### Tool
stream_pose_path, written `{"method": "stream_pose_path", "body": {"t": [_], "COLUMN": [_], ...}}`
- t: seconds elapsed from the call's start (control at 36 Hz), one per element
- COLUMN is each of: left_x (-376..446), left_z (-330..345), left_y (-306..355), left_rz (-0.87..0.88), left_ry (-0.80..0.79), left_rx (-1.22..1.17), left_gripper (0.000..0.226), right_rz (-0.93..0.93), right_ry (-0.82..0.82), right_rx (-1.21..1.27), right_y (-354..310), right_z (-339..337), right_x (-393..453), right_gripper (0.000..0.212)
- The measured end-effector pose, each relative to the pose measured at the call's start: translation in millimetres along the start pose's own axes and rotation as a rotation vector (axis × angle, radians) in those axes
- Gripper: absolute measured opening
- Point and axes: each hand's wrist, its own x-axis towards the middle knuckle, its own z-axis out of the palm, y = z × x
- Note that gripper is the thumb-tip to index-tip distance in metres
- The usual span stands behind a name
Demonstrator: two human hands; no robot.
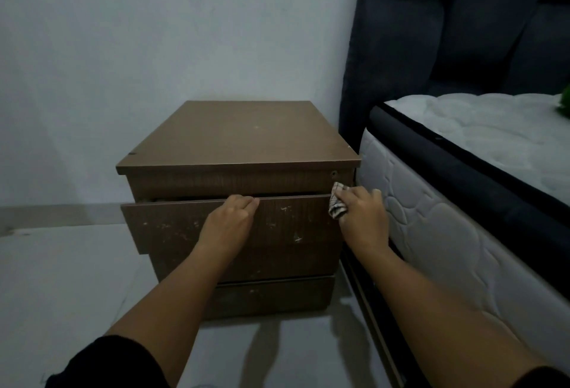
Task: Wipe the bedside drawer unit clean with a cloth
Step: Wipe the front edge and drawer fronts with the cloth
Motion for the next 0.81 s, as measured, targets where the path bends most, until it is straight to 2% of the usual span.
{"method": "stream_pose_path", "body": {"t": [0.08,0.33,0.58,0.69,0.81], "left_x": [-1.3,2.5,5.2,-3.9,-22.3], "left_z": [2.6,18.7,29.9,21.3,14.7], "left_y": [2.1,3.6,-1.0,-12.8,-42.2], "left_rz": [0.000,-0.007,-0.032,-0.168,-0.387], "left_ry": [-0.017,-0.153,-0.196,-0.163,-0.011], "left_rx": [0.007,0.103,0.012,-0.118,-0.250], "left_gripper": [0.044,0.054,0.062,0.058,0.058], "right_rz": [-0.006,0.010,-0.051,-0.174,-0.342], "right_ry": [0.016,-0.080,-0.052,-0.014,0.008], "right_rx": [0.066,0.136,0.151,0.196,0.188], "right_y": [6.1,12.5,2.1,-22.7,-61.6], "right_z": [9.6,24.2,30.7,34.5,37.0], "right_x": [-8.8,-3.6,9.8,5.8,-0.2], "right_gripper": [0.039,0.049,0.057,0.058,0.058]}}
